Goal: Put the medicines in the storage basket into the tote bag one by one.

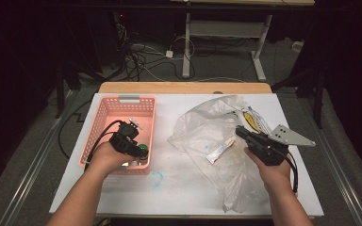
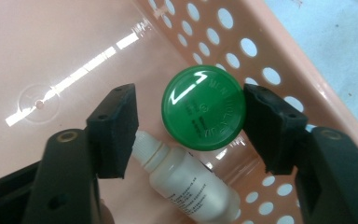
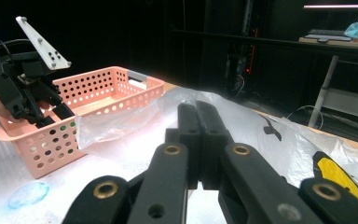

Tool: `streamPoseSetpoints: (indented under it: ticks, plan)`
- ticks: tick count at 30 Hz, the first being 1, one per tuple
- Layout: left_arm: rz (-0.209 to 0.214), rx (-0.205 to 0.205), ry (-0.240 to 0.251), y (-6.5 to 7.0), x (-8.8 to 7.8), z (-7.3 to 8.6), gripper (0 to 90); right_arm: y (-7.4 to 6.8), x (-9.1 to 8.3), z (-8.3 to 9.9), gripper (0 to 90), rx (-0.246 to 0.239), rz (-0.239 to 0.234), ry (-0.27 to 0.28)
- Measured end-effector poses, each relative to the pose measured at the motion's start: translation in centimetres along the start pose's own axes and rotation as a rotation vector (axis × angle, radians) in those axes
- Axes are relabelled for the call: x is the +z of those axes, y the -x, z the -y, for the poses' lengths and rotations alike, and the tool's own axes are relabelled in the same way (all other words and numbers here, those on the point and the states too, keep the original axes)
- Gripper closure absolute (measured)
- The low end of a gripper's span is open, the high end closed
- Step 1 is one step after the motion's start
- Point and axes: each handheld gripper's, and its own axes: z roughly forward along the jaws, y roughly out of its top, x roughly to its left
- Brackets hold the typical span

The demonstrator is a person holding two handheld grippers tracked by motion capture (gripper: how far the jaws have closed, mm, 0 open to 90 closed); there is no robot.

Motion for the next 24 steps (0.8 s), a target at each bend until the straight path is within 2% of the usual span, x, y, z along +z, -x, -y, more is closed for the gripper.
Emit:
streamPoseSetpoints:
  ticks: [5,13,24]
  plan:
    - [-0.005,0.006,-0.028,-0.1,0.3,-0.6,40.3,0.0,-0.1,0.0,90.0,-0.001,0.002,0.001]
    - [0.01,0.006,-0.071,-0.4,1.2,-1.1,47.5,0.1,-0.1,0.0,90.0,0.002,0.004,0.0]
    - [-0.005,0.021,-0.064,-0.2,1.3,-1.1,50.2,0.0,0.0,0.1,90.0,-0.002,0.003,-0.001]
